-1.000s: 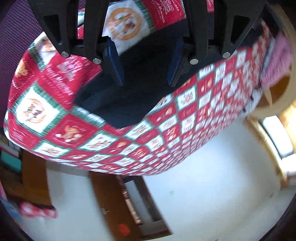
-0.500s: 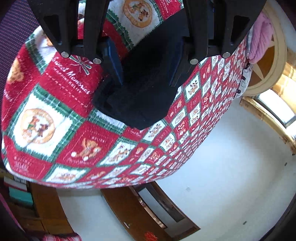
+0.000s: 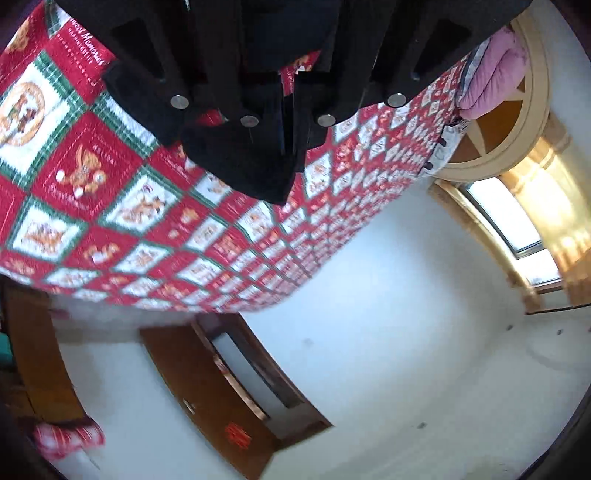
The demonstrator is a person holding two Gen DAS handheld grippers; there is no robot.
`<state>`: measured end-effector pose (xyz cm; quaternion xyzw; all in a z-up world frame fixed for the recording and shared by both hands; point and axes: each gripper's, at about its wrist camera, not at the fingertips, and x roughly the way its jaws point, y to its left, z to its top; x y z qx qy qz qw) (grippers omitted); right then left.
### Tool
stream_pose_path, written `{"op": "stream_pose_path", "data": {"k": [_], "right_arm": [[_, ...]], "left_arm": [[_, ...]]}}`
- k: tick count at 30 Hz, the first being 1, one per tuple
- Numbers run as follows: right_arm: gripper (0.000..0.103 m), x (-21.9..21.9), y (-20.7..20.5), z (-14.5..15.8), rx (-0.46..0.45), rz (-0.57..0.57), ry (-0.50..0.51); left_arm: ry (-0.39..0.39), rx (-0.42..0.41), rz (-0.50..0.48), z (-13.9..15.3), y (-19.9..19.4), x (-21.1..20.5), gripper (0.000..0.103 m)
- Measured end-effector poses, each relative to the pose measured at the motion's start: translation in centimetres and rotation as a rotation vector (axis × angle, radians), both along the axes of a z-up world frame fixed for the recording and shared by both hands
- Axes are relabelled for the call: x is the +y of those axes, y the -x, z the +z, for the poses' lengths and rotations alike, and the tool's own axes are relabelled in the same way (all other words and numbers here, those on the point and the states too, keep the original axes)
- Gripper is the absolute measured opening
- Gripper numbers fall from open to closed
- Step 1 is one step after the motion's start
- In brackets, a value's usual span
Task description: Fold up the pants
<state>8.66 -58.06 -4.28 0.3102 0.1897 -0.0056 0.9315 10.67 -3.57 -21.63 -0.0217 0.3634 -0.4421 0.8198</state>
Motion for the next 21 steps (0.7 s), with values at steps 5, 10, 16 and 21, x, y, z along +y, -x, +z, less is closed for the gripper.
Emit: {"op": "stream_pose_path", "data": {"k": [5,10,16,21], "right_arm": [[0.003,-2.8,2.4,-6.3,0.164,-0.046,-0.039],[0.003,-5.2,6.1,-11.0,0.229,-0.071,-0.189],[0.008,-5.0,5.8,-10.2,0.267,-0.085,-0.156],[0.038,-5.2,7.4,-6.2,0.242,-0.262,0.032]], "left_arm": [[-0.004,-0.004,-0.006,0.0,0.0,0.1,0.057],[-0.008,-0.007,-0.004,0.0,0.0,0.0,0.057],[-0.009,-0.006,-0.006,0.0,0.0,0.2,0.057],[-0.004,-0.011,-0.011,-0.1,0.1,0.3,0.059]]}}
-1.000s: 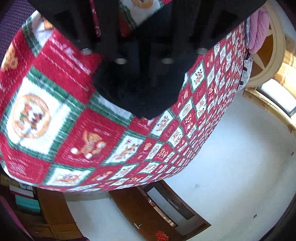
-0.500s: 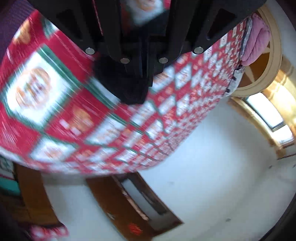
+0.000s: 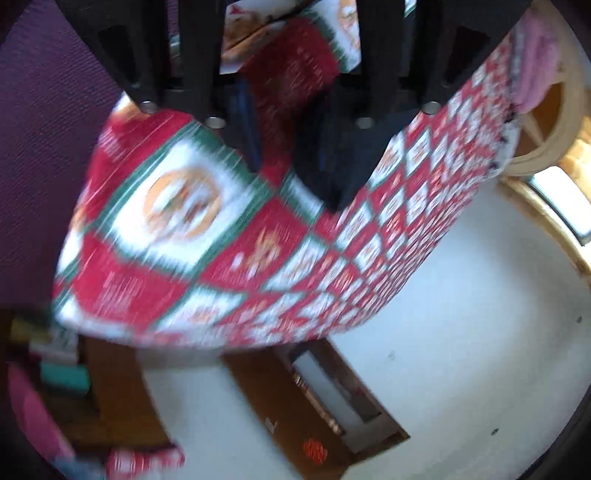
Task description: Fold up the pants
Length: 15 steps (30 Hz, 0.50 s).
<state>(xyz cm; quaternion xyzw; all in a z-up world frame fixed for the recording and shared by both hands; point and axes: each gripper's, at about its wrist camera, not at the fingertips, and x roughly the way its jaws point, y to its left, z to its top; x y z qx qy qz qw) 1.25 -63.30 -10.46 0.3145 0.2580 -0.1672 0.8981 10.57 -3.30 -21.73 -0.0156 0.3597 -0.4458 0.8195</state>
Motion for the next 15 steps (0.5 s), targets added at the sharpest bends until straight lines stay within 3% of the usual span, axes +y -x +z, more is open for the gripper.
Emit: {"op": "stream_pose_path", "data": {"k": [5,8,13,14,15], "right_arm": [[0.038,-0.7,-2.5,2.9,-0.053,0.077,-0.003],[0.038,-1.3,-6.5,2.7,0.029,0.154,-0.042],[0.036,-1.3,-11.8,-0.9,0.212,0.252,-0.111],[0.03,-1.2,-11.9,-1.3,0.218,0.256,-0.11],[0.009,-1.0,-12.4,-1.6,0.226,0.267,-0.105]], "left_arm": [[-0.004,-0.003,0.001,0.0,0.1,0.0,0.06],[-0.002,-0.002,0.002,0.0,0.1,0.1,0.06],[0.007,-0.011,-0.017,0.0,0.1,0.3,0.06],[0.009,-0.011,-0.017,0.0,0.1,0.3,0.06],[0.01,-0.012,-0.018,-0.1,0.1,0.3,0.06]]}}
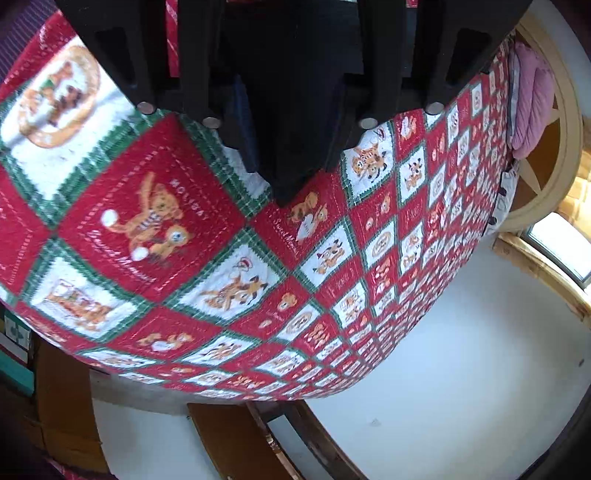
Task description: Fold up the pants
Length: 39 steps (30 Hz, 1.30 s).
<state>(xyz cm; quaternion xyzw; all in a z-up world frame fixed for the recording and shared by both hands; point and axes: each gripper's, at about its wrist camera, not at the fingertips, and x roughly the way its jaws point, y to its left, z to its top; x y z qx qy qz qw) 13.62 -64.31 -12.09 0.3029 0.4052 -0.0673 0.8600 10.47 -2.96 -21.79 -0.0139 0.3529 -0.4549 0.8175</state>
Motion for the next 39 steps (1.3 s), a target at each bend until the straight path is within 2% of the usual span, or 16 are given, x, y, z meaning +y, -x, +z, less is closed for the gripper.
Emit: {"op": "stream_pose_path", "data": {"k": [2,4,7,11,12,13,15,18,20,22,27,29,30,31,34,39], "right_arm": [[0.004,0.0,-0.2,-0.2,-0.014,-0.006,0.023],[0.003,0.2,0.2,0.6,-0.089,-0.003,0.05],[0.003,1.1,-0.2,1.5,-0.148,-0.01,0.172],[0.003,1.0,-1.6,0.2,-0.076,-0.022,0.215],[0.007,0.7,-1.6,-0.3,-0.048,-0.028,0.218],[0.025,0.4,-1.5,-0.6,-0.02,-0.051,0.224],[0.049,-0.2,-0.3,-0.3,-0.033,-0.096,0.233],[0.052,0.0,1.9,1.3,-0.053,-0.149,0.294],[0.052,1.4,3.9,2.8,-0.084,-0.125,0.341],[0.052,2.6,5.6,3.5,-0.125,-0.085,0.331],[0.051,3.3,7.7,2.5,-0.097,-0.075,0.291],[0.037,3.3,7.5,1.5,-0.079,-0.067,0.295],[0.018,3.4,7.2,1.0,-0.066,-0.063,0.307],[0.015,3.4,7.0,0.4,-0.048,-0.061,0.311],[0.009,3.3,7.2,0.3,-0.077,-0.058,0.301],[0.008,3.2,7.5,1.5,-0.118,-0.07,0.314]], "left_arm": [[0.0,-0.003,-0.001,0.0,0.0,0.1,0.06],[0.0,-0.006,-0.001,0.0,0.1,0.1,0.06],[-0.002,-0.01,0.0,-0.1,0.1,0.1,0.06],[-0.006,-0.014,-0.001,0.0,0.2,0.1,0.062],[-0.006,-0.014,-0.001,0.0,0.2,0.1,0.062],[-0.004,-0.012,0.0,0.0,0.2,0.2,0.062],[0.005,-0.005,0.004,0.1,0.2,0.4,0.062],[0.004,-0.006,0.013,0.4,0.4,0.5,0.062],[0.003,-0.015,0.022,0.7,0.8,0.6,0.062],[0.005,-0.025,0.018,0.9,1.3,0.6,0.065],[-0.025,-0.037,-0.013,0.5,2.2,0.2,0.067],[-0.03,-0.04,-0.011,0.3,2.2,0.2,0.067],[-0.027,-0.039,-0.01,0.3,2.2,0.2,0.067],[-0.024,-0.036,-0.009,0.3,2.2,0.3,0.067],[-0.017,-0.029,-0.004,0.4,2.2,0.5,0.067],[-0.037,-0.049,-0.009,0.4,2.6,0.3,0.067]]}}
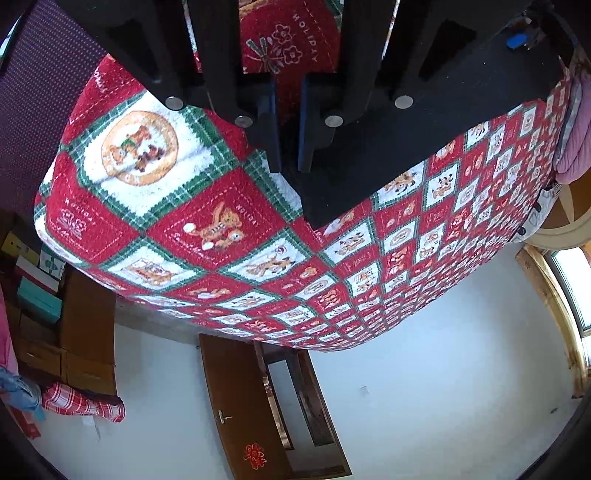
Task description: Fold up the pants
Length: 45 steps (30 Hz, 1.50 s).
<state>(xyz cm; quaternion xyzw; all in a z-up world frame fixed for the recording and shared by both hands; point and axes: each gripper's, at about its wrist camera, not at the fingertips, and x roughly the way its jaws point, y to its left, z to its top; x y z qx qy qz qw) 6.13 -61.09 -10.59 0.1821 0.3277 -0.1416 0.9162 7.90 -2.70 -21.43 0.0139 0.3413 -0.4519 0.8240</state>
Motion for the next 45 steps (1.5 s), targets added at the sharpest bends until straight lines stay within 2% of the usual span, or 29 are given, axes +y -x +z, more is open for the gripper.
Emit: {"op": "stream_pose_path", "data": {"k": [4,7,8,11,14,16,19,20,22,23,24,27,30,34,38,39,41,43,45], "right_arm": [[0.008,-0.1,-0.4,-1.1,0.071,0.0,0.013],[0.011,-0.5,0.0,-1.1,0.064,-0.04,0.003],[0.014,-0.4,0.2,-0.8,0.065,-0.054,0.014],[0.016,1.6,1.0,1.1,0.037,-0.096,0.11],[0.016,6.2,1.1,2.5,-0.035,0.034,0.087],[0.016,11.5,-0.1,1.7,-0.034,0.217,0.056],[0.018,19.2,-1.9,-1.3,0.045,0.456,0.052],[0.02,21.2,-2.1,-2.2,0.07,0.51,0.066],[0.03,25.3,-2.1,-4.4,0.137,0.612,0.105],[0.031,26.6,-1.8,-5.1,0.152,0.647,0.117],[0.031,27.4,-1.5,-5.5,0.153,0.672,0.136],[0.039,29.6,-0.7,-6.8,0.176,0.715,0.288],[0.039,29.9,-0.6,-7.5,0.205,0.739,0.348],[0.039,31.1,0.0,-8.0,0.209,0.786,0.482],[0.039,31.8,-0.6,-9.1,0.208,0.804,0.544],[0.039,32.0,-0.7,-9.3,0.202,0.804,0.556],[0.027,31.9,-0.5,-9.2,0.189,0.811,0.544],[0.01,31.8,-0.3,-8.8,0.177,0.814,0.521],[0.003,31.5,-0.3,-8.6,0.168,0.803,0.504]], "left_arm": [[0.002,0.007,-0.001,-0.1,0.0,0.2,0.068],[-0.001,-0.007,0.008,0.2,0.2,0.4,0.068],[-0.001,-0.013,0.012,0.3,0.3,0.4,0.069],[0.008,-0.026,0.016,0.5,0.5,0.6,0.069],[-0.003,-0.02,0.001,0.3,0.5,0.3,0.069],[-0.021,-0.023,-0.003,0.0,0.6,0.1,0.069],[-0.022,-0.023,0.003,0.0,0.6,0.3,0.069],[-0.021,-0.023,0.007,0.0,0.6,0.4,0.069],[-0.015,-0.025,0.017,0.1,0.7,0.8,0.069],[-0.011,-0.025,0.021,0.1,0.7,0.9,0.069],[-0.006,-0.02,0.025,0.1,0.6,1.1,0.069],[0.003,-0.019,0.029,0.1,0.5,1.4,0.069],[0.011,-0.012,0.036,0.0,0.4,1.6,0.069],[0.011,-0.01,0.038,0.0,0.4,1.8,0.069],[0.013,-0.01,0.039,0.0,0.5,2.0,0.069],[0.014,-0.01,0.041,0.0,0.5,2.1,0.069],[0.021,-0.008,0.044,0.0,0.4,2.3,0.069],[0.024,-0.006,0.045,0.0,0.4,2.3,0.069],[0.024,-0.009,0.047,0.1,0.5,2.5,0.069]]}}
